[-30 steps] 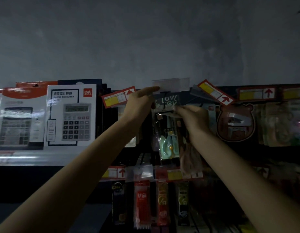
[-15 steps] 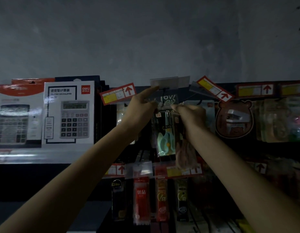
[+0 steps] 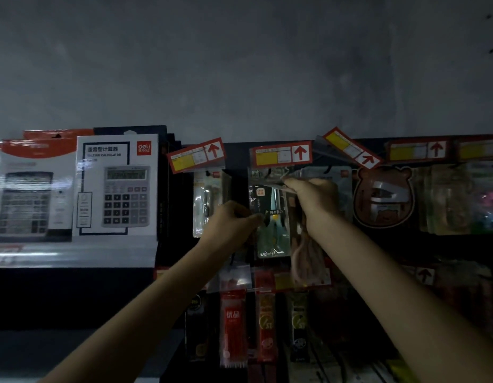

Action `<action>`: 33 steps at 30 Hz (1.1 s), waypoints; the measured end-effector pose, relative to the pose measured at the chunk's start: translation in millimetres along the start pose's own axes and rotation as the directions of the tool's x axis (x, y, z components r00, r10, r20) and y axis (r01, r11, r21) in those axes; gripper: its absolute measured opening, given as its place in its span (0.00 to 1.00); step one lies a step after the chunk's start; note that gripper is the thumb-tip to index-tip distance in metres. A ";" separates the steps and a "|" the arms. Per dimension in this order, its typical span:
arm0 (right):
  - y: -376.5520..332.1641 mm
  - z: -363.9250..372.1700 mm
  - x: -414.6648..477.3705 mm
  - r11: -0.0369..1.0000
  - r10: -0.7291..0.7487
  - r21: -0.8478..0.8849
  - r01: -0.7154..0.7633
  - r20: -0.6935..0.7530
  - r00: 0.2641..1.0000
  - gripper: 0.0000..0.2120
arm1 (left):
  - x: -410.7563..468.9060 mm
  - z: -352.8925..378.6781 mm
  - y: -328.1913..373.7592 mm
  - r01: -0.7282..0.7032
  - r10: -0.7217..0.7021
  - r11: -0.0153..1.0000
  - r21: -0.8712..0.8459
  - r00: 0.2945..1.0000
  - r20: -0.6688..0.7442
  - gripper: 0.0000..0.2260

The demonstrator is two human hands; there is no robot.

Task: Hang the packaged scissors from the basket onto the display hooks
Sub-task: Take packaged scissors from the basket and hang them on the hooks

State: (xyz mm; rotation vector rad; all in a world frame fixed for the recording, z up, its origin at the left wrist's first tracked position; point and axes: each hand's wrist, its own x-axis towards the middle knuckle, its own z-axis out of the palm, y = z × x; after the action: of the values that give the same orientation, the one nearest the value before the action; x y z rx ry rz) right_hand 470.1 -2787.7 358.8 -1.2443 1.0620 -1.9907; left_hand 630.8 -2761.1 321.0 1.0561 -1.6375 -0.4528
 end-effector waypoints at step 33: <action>32.0 -22.4 -5.4 0.819 0.196 -0.564 -0.104 0.105 0.975 0.14 | 6.7 19.6 -28.5 0.111 -0.107 0.993 -0.042 0.991 0.086 0.15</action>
State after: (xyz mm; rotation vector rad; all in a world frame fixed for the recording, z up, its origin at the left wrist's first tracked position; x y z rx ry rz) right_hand 453.5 -2793.2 323.5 -1.5189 1.6751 -1.4695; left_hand 624.3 -2786.1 296.9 1.1086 -1.6396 -0.6118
